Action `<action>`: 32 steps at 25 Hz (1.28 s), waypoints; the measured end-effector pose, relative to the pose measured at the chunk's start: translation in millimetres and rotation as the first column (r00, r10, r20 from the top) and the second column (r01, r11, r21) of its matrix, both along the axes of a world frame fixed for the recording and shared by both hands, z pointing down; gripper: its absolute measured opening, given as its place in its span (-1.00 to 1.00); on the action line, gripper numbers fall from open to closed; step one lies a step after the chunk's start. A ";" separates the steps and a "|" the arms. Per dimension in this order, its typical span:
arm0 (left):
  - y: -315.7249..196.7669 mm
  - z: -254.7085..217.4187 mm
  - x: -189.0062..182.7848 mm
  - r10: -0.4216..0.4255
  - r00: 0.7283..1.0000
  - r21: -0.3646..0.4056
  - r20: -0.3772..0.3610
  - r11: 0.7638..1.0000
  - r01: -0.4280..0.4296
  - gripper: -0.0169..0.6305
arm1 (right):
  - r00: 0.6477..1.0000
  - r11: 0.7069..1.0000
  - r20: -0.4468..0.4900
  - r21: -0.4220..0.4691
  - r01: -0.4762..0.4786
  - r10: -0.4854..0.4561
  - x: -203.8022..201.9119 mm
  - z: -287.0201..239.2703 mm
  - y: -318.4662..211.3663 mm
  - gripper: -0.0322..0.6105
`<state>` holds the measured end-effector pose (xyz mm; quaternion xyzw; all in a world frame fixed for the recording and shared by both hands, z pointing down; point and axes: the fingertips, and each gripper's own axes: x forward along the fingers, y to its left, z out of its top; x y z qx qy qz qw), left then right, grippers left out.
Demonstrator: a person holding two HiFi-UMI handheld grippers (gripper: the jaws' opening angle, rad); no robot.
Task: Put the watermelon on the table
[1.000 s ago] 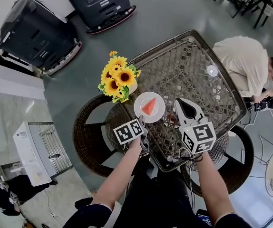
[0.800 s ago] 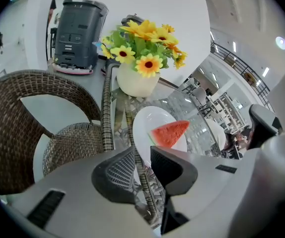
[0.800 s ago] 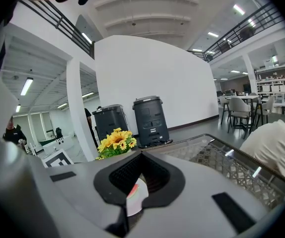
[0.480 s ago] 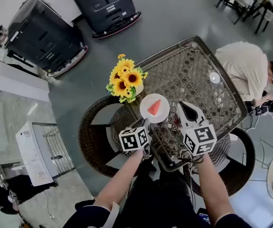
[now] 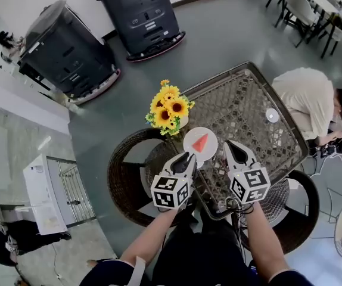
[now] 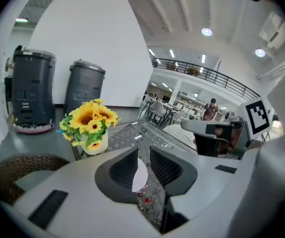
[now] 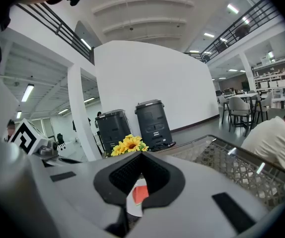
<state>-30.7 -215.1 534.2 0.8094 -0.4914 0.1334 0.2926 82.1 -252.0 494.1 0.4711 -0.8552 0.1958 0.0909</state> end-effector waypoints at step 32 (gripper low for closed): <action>31.3 -144.3 15.9 0.199 0.980 0.373 -0.003 0.910 -0.184 -0.93 | 0.999 0.986 0.027 0.164 0.031 -0.036 -43.6 -101.6 40.5 -0.89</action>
